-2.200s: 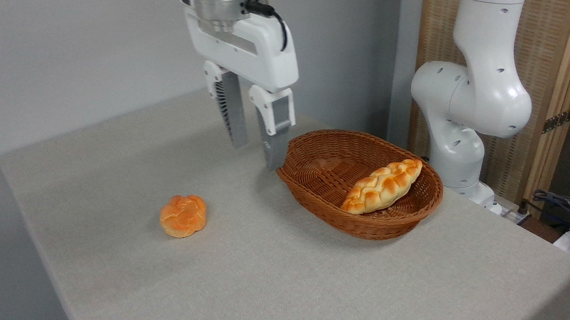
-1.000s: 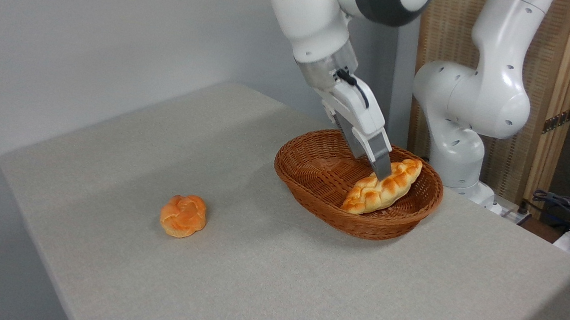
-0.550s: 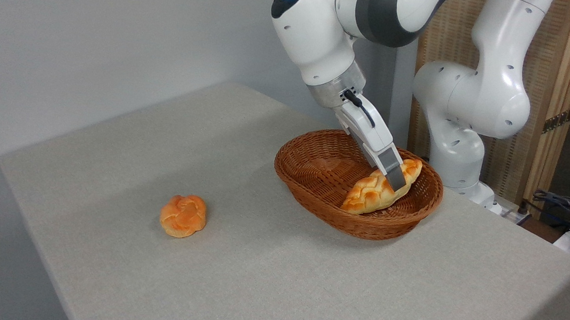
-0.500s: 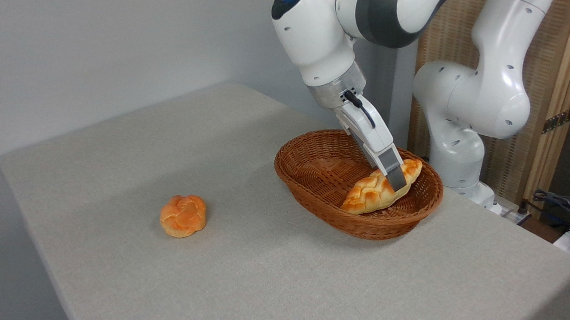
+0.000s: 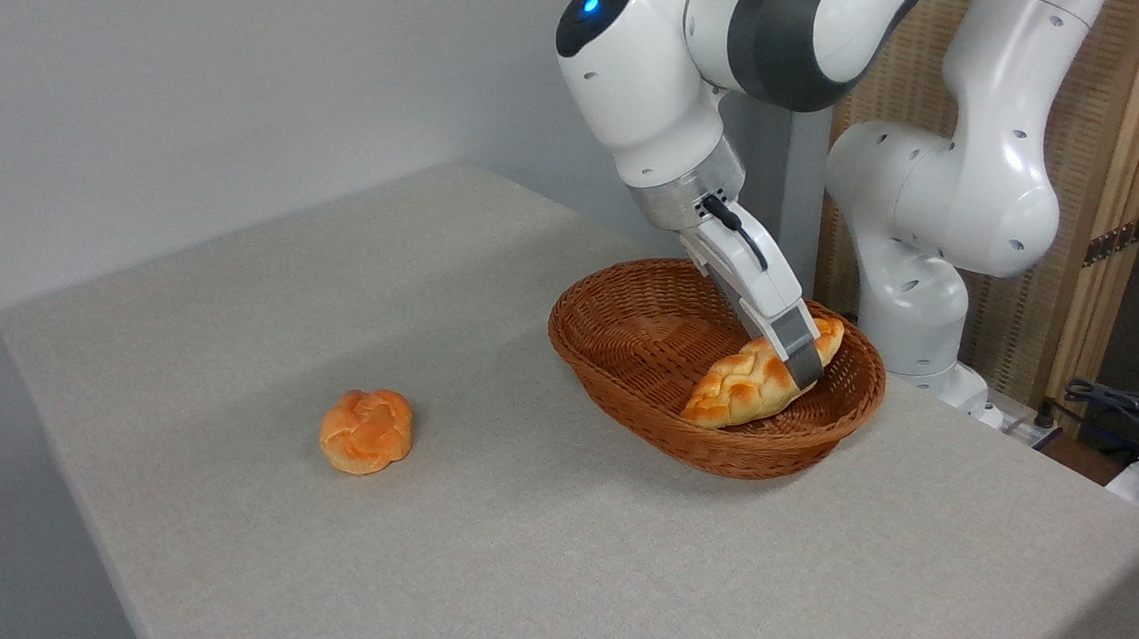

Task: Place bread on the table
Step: 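Close the gripper on the end of the braided loaf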

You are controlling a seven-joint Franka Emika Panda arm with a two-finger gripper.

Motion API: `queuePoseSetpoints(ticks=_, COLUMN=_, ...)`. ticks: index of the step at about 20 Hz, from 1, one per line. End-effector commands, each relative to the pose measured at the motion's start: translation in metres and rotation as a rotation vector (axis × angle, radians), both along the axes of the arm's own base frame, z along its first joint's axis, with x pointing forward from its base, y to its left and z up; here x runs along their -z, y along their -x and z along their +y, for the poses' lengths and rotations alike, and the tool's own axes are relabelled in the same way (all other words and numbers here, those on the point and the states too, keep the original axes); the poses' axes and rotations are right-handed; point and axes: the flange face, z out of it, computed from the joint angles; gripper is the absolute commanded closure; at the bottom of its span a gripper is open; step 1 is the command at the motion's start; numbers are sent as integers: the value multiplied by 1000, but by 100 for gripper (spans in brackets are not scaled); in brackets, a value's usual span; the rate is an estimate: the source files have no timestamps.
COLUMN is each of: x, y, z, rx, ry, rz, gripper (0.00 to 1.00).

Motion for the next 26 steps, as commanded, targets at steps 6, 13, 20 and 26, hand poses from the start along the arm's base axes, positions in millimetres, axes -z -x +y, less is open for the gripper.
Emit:
queuePoseSetpoints(ticks=6, x=12, y=4, z=1, rx=2, ry=38, rz=0, gripper=0)
queuePoseSetpoints(ticks=13, x=8, y=-1, z=12, rx=-84, ry=147, rz=-35, gripper=0)
queuePoseSetpoints(ticks=20, x=13, y=0, z=11, rx=-82, ry=144, rz=-23, gripper=0)
queuePoseSetpoints(ticks=26, x=15, y=0, z=7, rx=-54, ry=132, rz=-12, gripper=9)
